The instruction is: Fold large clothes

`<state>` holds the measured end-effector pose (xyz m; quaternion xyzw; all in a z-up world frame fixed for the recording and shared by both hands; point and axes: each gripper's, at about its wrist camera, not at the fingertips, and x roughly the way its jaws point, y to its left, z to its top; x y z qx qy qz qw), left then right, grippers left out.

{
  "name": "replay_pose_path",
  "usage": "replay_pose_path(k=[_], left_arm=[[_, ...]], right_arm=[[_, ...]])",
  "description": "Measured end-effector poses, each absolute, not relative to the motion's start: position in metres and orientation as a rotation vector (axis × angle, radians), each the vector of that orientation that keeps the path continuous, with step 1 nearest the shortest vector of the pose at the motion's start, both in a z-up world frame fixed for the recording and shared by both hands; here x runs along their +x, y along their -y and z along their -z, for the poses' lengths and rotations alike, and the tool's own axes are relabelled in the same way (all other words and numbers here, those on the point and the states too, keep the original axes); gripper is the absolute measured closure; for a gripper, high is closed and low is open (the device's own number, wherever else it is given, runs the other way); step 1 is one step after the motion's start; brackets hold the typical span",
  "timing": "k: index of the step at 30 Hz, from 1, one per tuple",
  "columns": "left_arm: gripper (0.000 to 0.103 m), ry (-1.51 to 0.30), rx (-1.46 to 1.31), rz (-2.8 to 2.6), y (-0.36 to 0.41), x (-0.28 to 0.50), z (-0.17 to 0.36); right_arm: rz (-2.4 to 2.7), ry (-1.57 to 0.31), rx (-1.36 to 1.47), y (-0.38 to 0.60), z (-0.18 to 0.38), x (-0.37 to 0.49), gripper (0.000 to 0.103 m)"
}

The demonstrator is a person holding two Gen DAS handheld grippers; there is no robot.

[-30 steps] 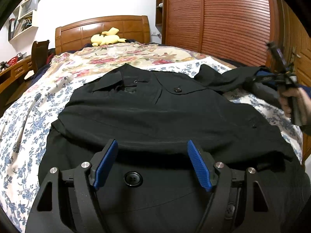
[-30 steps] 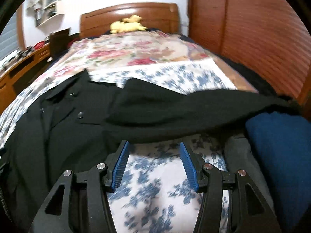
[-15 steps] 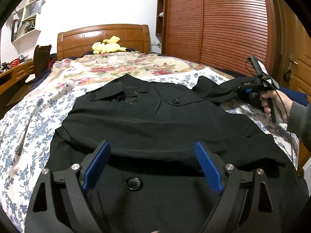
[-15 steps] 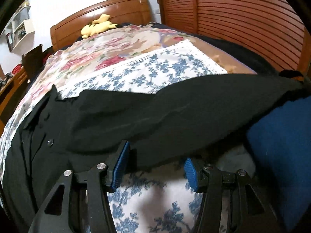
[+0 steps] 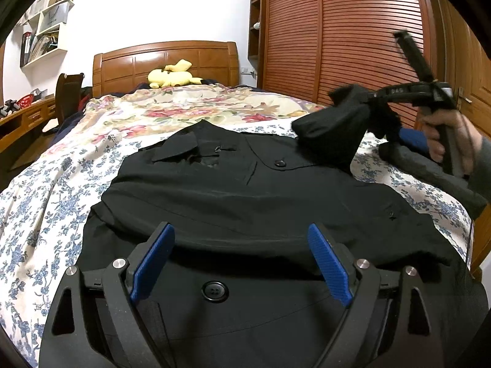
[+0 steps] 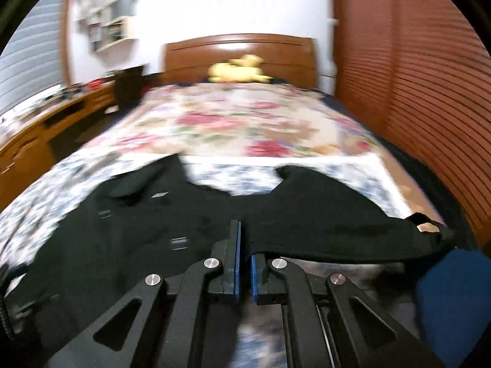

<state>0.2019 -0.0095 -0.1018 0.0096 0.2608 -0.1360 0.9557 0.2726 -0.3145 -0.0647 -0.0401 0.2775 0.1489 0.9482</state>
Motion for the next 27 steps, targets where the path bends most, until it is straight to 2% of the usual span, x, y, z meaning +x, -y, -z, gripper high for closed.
replay_pose_path(k=[8, 12, 13, 16, 23, 27], left_arm=[[0.014, -0.531, 0.022, 0.276, 0.009, 0.202, 0.102], [0.014, -0.532, 0.021, 0.276, 0.009, 0.202, 0.102], [0.014, -0.532, 0.020, 0.276, 0.009, 0.202, 0.102], [0.014, -0.532, 0.021, 0.276, 0.009, 0.201, 0.103], [0.014, -0.533, 0.023, 0.275, 0.009, 0.202, 0.103], [0.014, -0.533, 0.024, 0.274, 0.009, 0.201, 0.104]], right_arm=[[-0.393, -0.709, -0.166, 0.264, 0.104, 0.219, 0.096], [-0.392, -0.759, -0.186, 0.265, 0.112, 0.201, 0.083], [-0.393, -0.761, -0.188, 0.265, 0.111, 0.196, 0.075], [-0.397, -0.743, -0.194, 0.269, 0.097, 0.193, 0.061], [-0.335, -0.655, -0.190, 0.299, 0.065, 0.193, 0.054], [-0.267, -0.639, -0.178, 0.313, 0.063, 0.197, 0.047]])
